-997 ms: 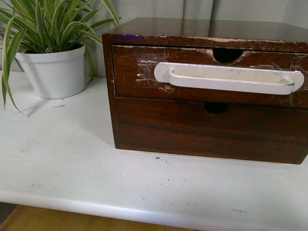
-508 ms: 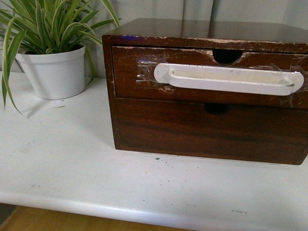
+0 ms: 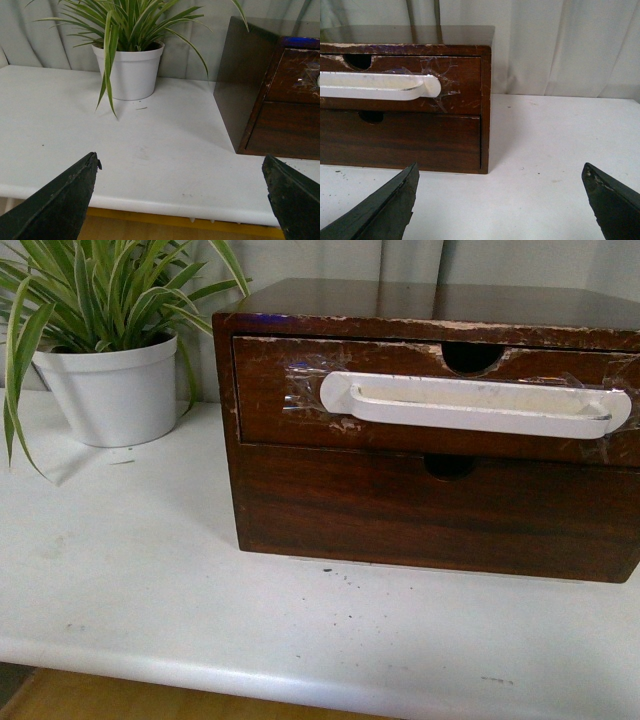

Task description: Open drawer

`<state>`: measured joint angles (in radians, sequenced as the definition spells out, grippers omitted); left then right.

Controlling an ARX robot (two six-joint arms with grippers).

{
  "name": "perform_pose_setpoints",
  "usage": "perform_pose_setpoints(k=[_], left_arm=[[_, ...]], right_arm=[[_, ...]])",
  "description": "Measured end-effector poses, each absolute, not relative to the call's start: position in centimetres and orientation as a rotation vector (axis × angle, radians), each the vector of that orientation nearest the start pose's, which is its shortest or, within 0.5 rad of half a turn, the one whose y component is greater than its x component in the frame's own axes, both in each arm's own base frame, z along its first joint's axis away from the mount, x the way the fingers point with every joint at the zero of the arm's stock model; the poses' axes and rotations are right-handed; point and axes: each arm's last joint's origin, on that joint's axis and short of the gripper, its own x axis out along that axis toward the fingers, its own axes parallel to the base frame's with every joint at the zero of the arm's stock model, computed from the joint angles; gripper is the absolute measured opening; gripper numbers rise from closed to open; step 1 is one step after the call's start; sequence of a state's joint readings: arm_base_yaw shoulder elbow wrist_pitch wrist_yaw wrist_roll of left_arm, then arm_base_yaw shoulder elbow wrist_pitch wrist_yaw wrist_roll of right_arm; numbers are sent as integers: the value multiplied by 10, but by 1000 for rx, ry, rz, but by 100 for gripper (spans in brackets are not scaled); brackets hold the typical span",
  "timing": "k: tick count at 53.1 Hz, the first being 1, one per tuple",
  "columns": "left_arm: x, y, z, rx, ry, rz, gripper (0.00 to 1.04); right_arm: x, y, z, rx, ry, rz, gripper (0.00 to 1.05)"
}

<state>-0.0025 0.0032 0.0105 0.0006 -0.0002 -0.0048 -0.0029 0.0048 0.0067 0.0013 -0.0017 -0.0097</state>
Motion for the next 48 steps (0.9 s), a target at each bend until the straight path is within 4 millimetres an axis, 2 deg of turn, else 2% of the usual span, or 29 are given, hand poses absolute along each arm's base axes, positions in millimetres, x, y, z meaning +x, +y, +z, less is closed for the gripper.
perform_pose_setpoints(k=[8,11,15,20,28,35,42,48], left_arm=[[97,0,167,-5,-8,-2,98],[98,0,166,-26,15,47,98],[100,0,165,-83,61,147,98],[105,-3,174,-95,66,100,98],[132,-11,211,60,135,-194,98],[152,-25,227,224,220,-418,98],[175,-43,247,393,249,-617,98],[197,-64,275,517,225,-743,98]], right_arm=[[98,0,166,-10,-3,-1,96],[98,0,165,-11,2,14,96],[99,-1,165,-42,126,175,96],[105,0,171,-73,205,384,96],[130,1,205,-255,236,494,96],[151,3,224,-369,254,550,96],[170,6,246,-467,255,590,96],[186,7,262,-556,246,593,96]])
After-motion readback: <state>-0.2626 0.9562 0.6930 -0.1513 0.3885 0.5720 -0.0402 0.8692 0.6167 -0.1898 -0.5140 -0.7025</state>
